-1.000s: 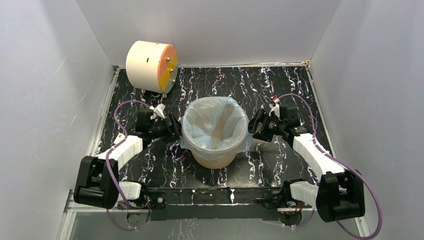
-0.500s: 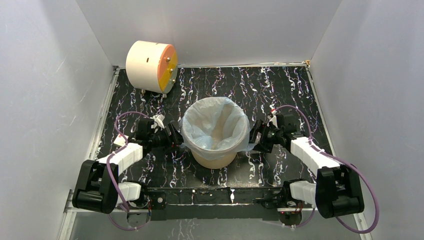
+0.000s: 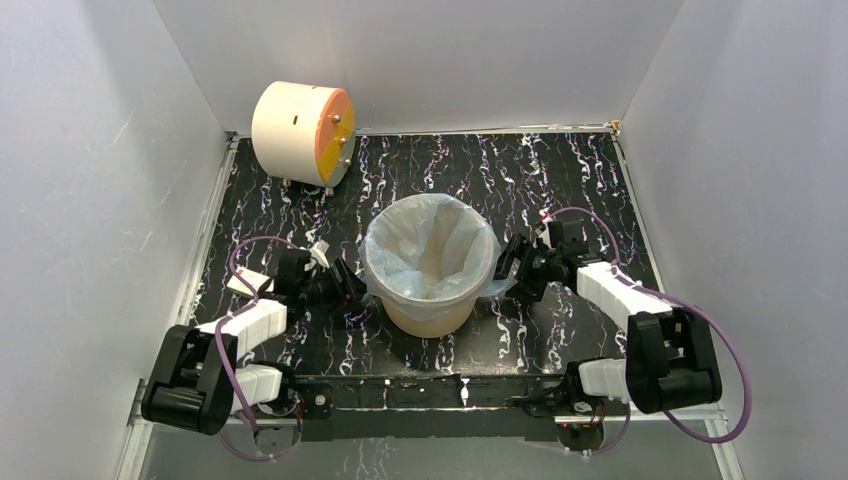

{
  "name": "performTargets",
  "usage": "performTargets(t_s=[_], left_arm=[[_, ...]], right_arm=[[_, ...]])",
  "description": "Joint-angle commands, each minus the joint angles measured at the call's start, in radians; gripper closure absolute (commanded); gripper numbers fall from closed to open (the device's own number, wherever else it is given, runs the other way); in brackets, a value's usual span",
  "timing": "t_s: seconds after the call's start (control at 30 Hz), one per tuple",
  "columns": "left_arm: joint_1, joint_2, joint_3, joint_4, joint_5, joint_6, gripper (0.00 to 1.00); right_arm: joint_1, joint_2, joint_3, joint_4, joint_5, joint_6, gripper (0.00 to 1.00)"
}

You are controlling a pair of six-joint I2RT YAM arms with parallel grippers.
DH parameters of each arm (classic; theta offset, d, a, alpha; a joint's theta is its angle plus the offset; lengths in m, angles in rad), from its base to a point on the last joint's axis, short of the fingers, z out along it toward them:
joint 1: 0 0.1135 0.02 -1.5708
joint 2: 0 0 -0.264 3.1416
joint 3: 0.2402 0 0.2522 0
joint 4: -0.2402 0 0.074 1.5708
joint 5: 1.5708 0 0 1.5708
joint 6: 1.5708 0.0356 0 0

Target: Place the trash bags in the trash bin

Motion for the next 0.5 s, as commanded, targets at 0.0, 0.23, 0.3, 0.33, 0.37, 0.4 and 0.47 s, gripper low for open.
performTargets(t_s=[0.0,0.23,0.3,0.33,0.37,0.4,0.47], left_arm=[[-0.03,-0.02,-0.021,0.03,-0.03,-0.021,0.43],[-0.055,-0.047,-0.018,0.011,-0.093,-0.014,0.45],[-0.055,-0.024,-0.013,-0.001,-0.095,-0.004,0.48],[-0.059,-0.004,-0.014,-0.004,-0.1,-0.003,0.51],[-0.067,0.009,-0.018,-0.001,-0.103,-0.009,0.53],[-0.084,0.017,-0.024,0.009,-0.107,-0.013,0.53],[-0.129,0.024,-0.033,0.029,-0.141,-0.015,0.56]], right_arm=[[0.002,0.048,0.062,-0.028,0.012,-0.027,0.11],[0.004,0.134,0.042,-0.05,-0.016,-0.061,0.1],[0.005,0.145,0.04,-0.051,-0.01,-0.069,0.1],[0.004,0.146,0.043,-0.049,-0.005,-0.071,0.1],[0.004,0.148,0.049,-0.05,0.004,-0.073,0.1],[0.004,0.15,0.058,-0.057,0.015,-0.076,0.1],[0.005,0.15,0.076,-0.067,0.054,-0.082,0.09]])
